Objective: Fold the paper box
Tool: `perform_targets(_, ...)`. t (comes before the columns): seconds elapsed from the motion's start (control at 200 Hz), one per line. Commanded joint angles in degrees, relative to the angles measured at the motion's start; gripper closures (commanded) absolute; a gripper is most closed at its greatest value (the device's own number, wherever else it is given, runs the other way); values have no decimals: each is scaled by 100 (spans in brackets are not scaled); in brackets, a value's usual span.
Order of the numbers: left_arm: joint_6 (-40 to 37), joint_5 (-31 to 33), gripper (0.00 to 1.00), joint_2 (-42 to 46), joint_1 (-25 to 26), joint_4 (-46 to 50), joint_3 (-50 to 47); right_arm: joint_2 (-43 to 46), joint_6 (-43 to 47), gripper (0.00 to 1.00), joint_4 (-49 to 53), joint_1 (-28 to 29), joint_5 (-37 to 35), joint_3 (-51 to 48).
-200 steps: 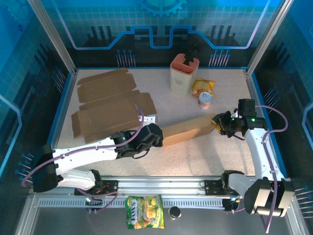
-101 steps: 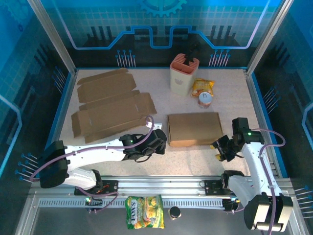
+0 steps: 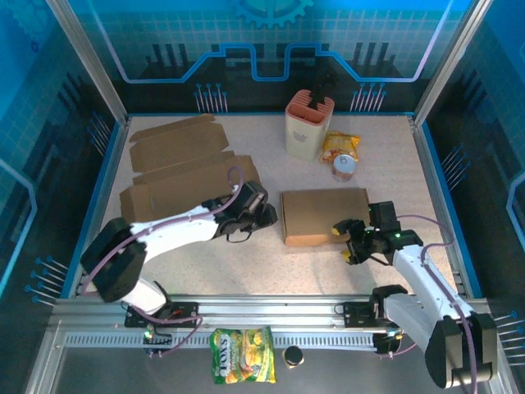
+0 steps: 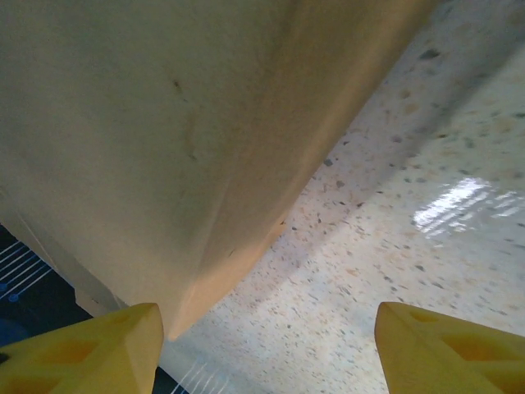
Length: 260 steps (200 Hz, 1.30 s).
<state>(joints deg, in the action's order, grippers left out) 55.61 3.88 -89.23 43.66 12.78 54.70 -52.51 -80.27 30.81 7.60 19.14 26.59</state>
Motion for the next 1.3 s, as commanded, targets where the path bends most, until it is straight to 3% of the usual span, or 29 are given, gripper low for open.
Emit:
perform_targets(0.0,33,-703,55,-503,-191,-414,493,-320,-863,30,-1316,237,-183,-43)
perform_targets(0.15,131,-1099,53,-1200,-192,-647,937,-735,-787,31,-1536,240,-284,57)
perform_targets(0.365,246,-1309,58,-1772,-150,-813,1236,-1217,-623,42,-1365,-28,-127,195)
perform_targets(0.595,266,-1481,68,-2434,5,-933,1917,-1629,342,53,-770,-1053,213,579)
perform_targets(0.815,201,-1569,69,-3211,200,-798,2973,-2079,1151,56,-273,-1991,420,999)
perform_targets(1.046,92,-1663,66,-3694,205,-437,3852,-2499,1647,52,114,-2384,389,1572)
perform_targets(1.296,38,-1156,53,-2678,168,-299,3139,-2099,1834,36,855,-2096,-252,2180)
